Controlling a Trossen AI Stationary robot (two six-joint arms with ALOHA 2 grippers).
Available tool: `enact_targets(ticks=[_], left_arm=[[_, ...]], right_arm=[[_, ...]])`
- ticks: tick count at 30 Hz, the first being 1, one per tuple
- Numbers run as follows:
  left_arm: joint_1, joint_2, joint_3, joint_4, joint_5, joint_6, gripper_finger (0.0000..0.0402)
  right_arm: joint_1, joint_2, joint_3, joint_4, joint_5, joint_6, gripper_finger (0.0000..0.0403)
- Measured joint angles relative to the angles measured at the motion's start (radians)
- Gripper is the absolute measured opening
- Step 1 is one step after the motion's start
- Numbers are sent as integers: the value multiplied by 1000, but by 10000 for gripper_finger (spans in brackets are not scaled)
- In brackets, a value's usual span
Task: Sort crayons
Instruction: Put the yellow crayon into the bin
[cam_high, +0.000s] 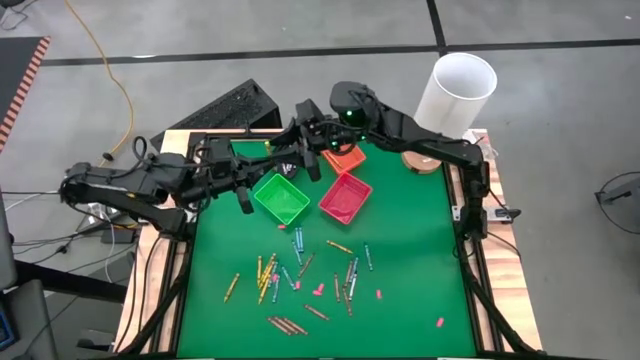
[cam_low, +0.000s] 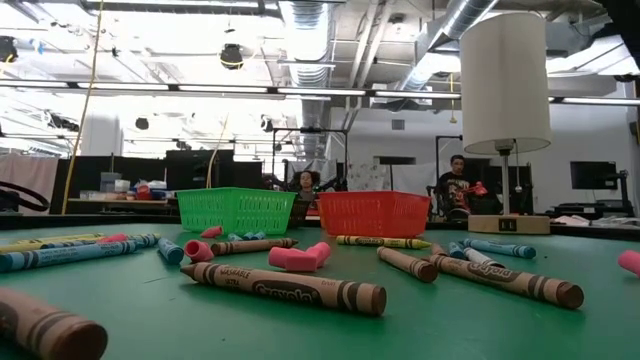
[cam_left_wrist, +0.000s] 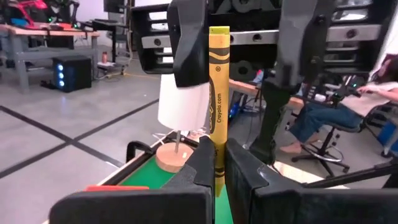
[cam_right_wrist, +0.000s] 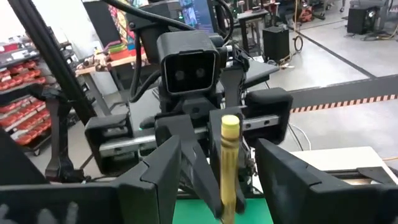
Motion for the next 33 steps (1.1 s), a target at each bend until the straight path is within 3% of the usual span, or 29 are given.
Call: enact_targets(ticks=[8, 16, 26, 33], left_arm=[[35, 1, 0, 3, 66, 4, 0], [40, 1, 0, 25, 99, 26, 0], [41, 1, 0, 21, 90, 22, 1], [41, 1, 0, -1, 52, 9, 66]], right_arm=[[6, 0, 0, 7, 2, 8, 199], [6, 0, 0, -30, 36, 8, 154], [2, -1, 0, -62, 77, 3, 17], [-3, -1, 0, -68, 148, 9, 5]])
